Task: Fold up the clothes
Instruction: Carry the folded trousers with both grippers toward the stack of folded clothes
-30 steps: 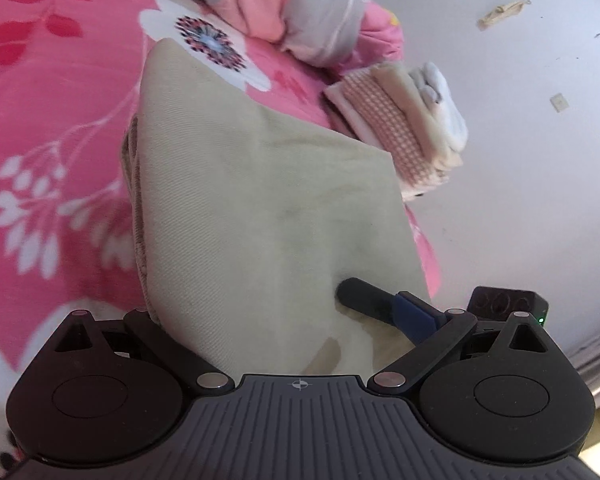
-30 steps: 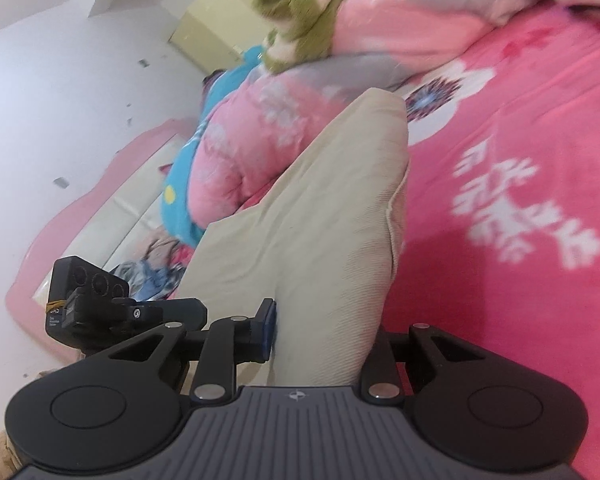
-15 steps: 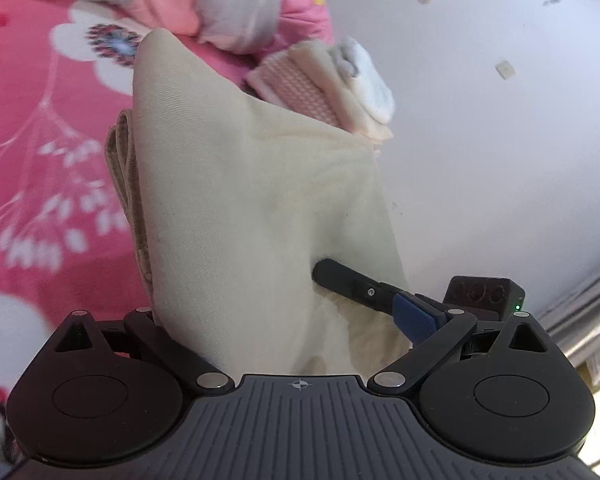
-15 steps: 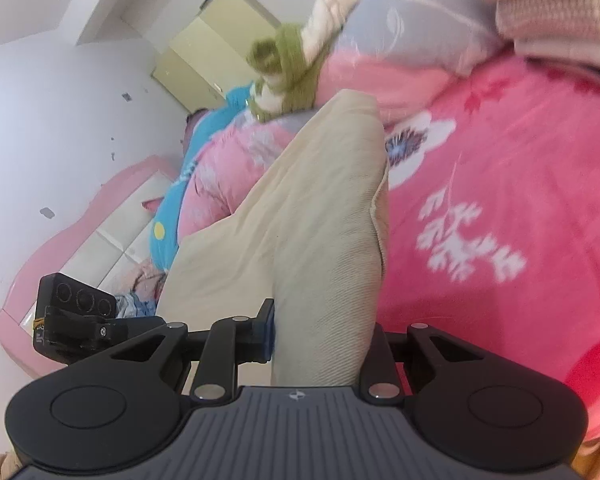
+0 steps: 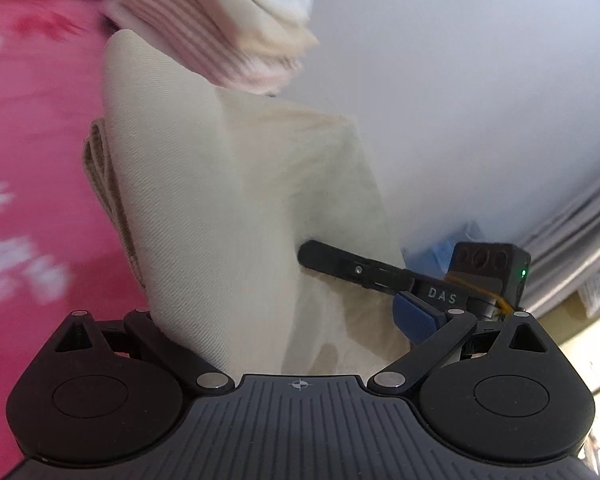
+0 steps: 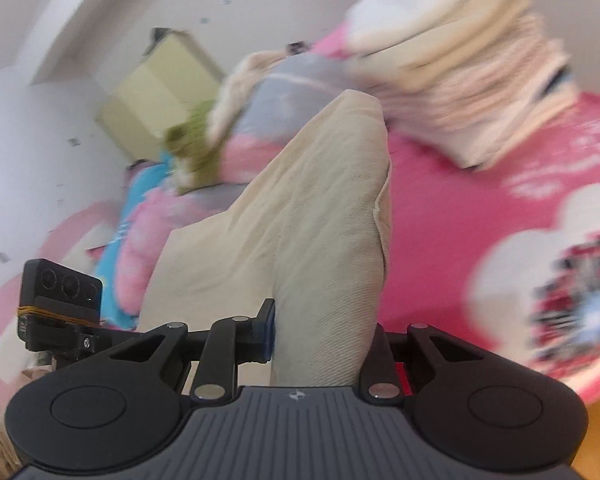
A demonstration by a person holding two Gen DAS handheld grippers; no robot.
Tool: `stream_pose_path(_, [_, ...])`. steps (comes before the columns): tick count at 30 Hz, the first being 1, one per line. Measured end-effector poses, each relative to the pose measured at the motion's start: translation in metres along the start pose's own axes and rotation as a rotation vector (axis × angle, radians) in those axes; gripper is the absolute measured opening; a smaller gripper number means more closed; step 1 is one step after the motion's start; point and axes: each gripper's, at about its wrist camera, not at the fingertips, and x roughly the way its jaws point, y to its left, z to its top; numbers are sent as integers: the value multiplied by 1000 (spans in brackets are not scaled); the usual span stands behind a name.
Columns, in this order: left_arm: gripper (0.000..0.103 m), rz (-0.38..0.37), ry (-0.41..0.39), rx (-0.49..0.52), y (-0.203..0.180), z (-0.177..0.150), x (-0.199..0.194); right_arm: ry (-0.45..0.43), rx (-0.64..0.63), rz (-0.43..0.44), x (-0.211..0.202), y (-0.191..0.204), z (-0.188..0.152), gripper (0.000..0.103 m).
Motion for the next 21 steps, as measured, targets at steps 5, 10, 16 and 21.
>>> stream_pose_path(5, [99,-82,66,30,3,33,91,13,-18,-146,-15,-57,35,24])
stream_pose_path(10, [99,-124,92,49,11,64,166,35,-63,-266,-15,-110,75,24])
stream_pose_path(16, [99,-184,72,20,25,93,221,73,-129,-395,-10,-163,122,23])
stream_pose_path(21, [99,-197,30,3,37,101,247,144,-231,-457,13,-187,153,24])
